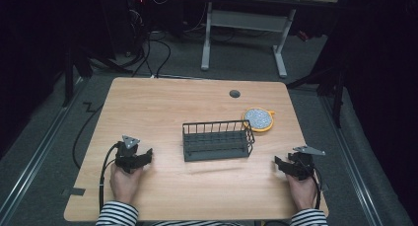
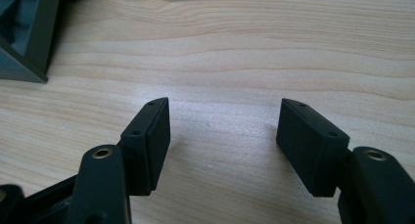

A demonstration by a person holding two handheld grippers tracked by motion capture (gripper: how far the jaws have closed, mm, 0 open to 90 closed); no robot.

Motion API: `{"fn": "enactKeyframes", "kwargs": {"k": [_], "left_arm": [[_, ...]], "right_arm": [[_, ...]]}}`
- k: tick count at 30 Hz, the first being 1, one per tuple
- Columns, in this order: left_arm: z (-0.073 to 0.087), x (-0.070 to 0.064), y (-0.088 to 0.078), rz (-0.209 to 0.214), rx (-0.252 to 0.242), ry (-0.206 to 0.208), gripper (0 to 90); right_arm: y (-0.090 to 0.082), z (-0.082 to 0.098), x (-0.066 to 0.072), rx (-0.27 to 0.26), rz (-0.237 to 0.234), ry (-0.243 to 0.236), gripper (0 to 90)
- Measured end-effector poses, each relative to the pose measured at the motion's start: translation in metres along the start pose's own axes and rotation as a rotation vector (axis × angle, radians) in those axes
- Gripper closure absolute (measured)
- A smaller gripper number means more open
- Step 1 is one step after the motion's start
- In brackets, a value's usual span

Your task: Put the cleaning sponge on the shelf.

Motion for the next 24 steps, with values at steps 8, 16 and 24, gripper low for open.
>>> {"fn": "enactKeyframes", "kwargs": {"k": [8,16,24], "left_arm": [[0.000,0.000,0.000,-0.005,-0.001,-0.004,30.7],[0.000,0.000,0.000,-0.004,-0.001,-0.004,30.7],[0.000,0.000,0.000,-0.001,-0.001,-0.004,30.5]], "right_arm": [[-0.011,-0.020,0.005,-0.027,-0.077,0.005,41.5],[-0.015,-0.050,0.013,-0.037,-0.110,-0.033,41.7],[-0.007,-0.079,0.010,-0.019,-0.107,-0.023,41.5]]}}
Point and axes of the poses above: each handheld gripper's, and its own axes: y roughly forward along the jaws, z roughly out of its underside, x roughly to its left, the point moved 3 cm from there along y, roughly forward along the jaws, and after that the axes turned 5 degrees about z, right-handed, at the moved point
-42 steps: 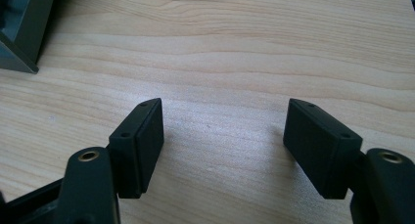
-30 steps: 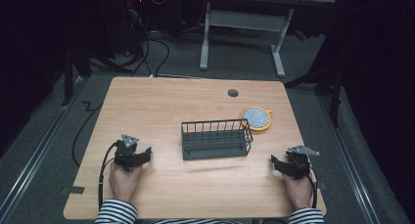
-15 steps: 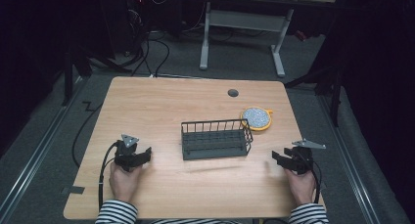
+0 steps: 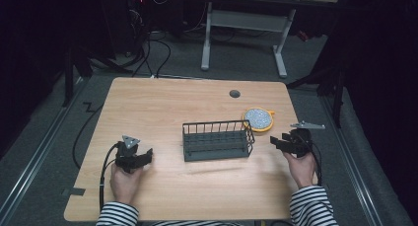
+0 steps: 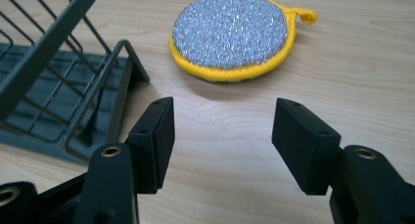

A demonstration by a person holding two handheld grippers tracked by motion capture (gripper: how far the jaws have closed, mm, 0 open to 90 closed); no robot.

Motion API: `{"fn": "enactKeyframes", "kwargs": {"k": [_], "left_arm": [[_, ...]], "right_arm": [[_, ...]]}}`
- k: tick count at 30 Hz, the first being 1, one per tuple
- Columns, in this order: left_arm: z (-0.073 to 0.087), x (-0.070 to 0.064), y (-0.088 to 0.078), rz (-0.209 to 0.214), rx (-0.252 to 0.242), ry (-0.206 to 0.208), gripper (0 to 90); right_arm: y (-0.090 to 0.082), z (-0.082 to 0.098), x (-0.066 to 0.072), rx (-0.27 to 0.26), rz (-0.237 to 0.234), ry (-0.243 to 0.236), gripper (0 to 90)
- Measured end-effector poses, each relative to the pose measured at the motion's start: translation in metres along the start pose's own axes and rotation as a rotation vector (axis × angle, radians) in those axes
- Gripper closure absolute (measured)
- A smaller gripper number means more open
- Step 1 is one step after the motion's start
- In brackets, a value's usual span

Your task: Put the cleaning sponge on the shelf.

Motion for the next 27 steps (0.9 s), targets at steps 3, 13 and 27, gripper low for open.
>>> {"fn": "enactKeyframes", "kwargs": {"k": [3,13,27], "left_arm": [[0.000,0.000,0.000,0.001,0.001,0.000,30.5],[0.000,0.000,0.000,0.003,0.002,0.005,30.3],[0.000,0.000,0.000,0.005,0.002,0.006,30.5]], "right_arm": [[0.003,-0.007,-0.001,0.013,0.006,-0.007,41.3],[0.014,-0.044,-0.006,0.023,-0.011,0.034,40.3],[0.062,-0.084,-0.019,0.149,0.016,0.097,38.9]]}}
Point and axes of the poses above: each handheld gripper's, and its own axes: y roughly forward along the jaws, z roughly out of its underside, x roughly to its left, the point moved 3 cm from there along y, roughly forward along the jaws, and after that the axes turned 5 degrees about z, right-handed, at the moved point
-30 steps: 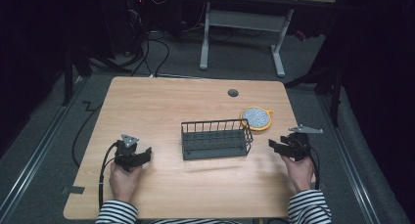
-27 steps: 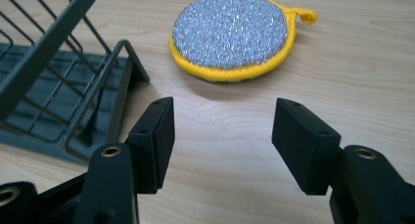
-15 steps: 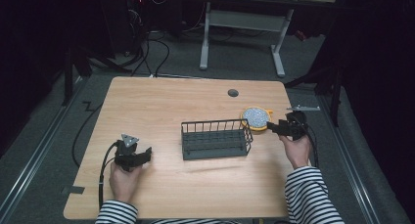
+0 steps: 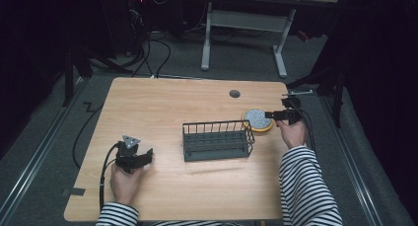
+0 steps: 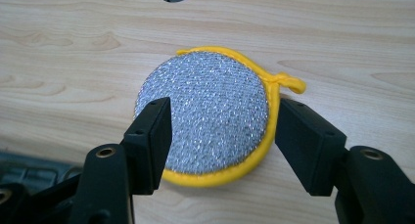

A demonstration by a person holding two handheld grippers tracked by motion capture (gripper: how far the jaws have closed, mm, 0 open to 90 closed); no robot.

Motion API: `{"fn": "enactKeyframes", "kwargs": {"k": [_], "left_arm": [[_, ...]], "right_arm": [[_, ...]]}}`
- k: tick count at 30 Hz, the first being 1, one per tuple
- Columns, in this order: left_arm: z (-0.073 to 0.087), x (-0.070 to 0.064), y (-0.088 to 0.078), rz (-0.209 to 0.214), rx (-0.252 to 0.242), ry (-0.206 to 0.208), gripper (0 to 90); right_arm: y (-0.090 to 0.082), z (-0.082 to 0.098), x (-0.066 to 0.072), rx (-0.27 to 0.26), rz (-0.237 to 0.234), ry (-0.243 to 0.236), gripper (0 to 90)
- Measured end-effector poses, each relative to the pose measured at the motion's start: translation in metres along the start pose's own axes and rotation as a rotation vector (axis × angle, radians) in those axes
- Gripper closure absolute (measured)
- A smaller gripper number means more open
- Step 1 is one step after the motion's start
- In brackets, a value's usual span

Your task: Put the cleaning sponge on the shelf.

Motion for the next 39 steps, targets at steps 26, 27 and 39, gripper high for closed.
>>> {"fn": "enactKeyframes", "kwargs": {"k": [26,27,39], "left_arm": [[0.000,0.000,0.000,-0.003,-0.001,-0.002,30.9],[0.000,0.000,0.000,-0.003,-0.001,-0.001,30.9],[0.000,0.000,0.000,0.000,-0.001,0.001,30.9]], "right_arm": [[0.053,0.002,-0.013,0.181,0.019,0.116,39.4],[0.054,0.001,-0.013,0.189,0.020,0.109,39.5],[0.057,0.003,-0.009,0.207,-0.013,0.070,62.7]]}}
Point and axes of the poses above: each handheld gripper's, and its own axes: y roughly forward along the jaws, z roughly out of its underside, x roughly to its left, the point moved 3 cm from there along y, roughly forward along the jaws, and after that the axes turned 5 degrees about z, right-handed, at the moved point
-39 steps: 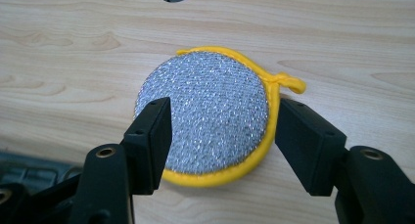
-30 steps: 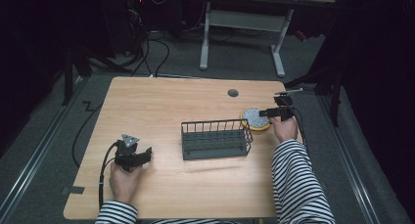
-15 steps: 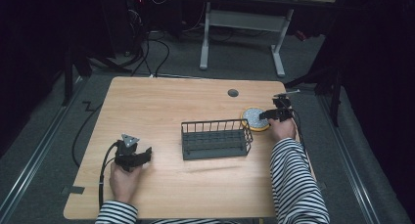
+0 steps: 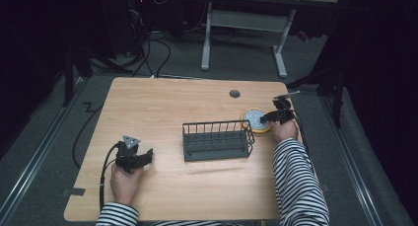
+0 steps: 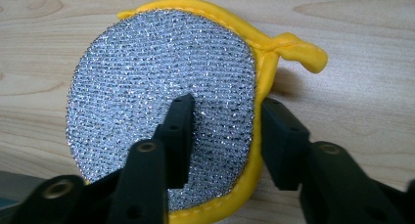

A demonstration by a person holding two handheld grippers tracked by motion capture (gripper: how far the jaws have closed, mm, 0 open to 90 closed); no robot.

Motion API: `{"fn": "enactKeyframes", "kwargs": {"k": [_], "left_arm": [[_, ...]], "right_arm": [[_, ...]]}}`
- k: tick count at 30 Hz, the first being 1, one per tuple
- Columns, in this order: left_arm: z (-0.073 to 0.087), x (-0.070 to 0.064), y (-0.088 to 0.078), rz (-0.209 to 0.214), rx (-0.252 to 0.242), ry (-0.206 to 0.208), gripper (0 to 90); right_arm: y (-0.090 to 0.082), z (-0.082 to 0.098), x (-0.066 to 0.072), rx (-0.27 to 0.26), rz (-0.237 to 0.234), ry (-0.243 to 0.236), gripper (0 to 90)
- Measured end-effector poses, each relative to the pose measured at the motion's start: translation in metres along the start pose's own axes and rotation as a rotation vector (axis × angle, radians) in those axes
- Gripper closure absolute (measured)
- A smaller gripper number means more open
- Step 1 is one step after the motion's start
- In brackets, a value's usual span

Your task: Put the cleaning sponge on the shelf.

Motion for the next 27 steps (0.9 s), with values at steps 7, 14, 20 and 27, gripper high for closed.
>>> {"fn": "enactKeyframes", "kwargs": {"k": [7,14,20,27], "left_arm": [[0.000,0.000,0.000,0.000,0.000,0.000,30.9],[0.000,0.000,0.000,0.001,0.000,0.002,30.9],[0.000,0.000,0.000,0.001,0.000,0.002,30.8],[0.000,0.000,0.000,0.004,0.000,0.003,30.7]], "right_arm": [[-0.002,0.001,0.003,-0.026,0.012,-0.047,76.2],[-0.005,0.001,0.003,-0.058,-0.016,-0.054,80.3],[-0.014,0.001,0.007,-0.094,-0.041,-0.057,81.0],[-0.031,0.000,0.006,-0.126,-0.044,-0.074,81.2]]}}
Point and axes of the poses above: each handheld gripper's, and its own axes: y roughly forward along the jaws, z roughly out of its underside, x roughly to its left, the point moved 3 cm from there along y, roughly forward along the jaws, and after that the axes turned 5 degrees about z, right-handed, at the moved point
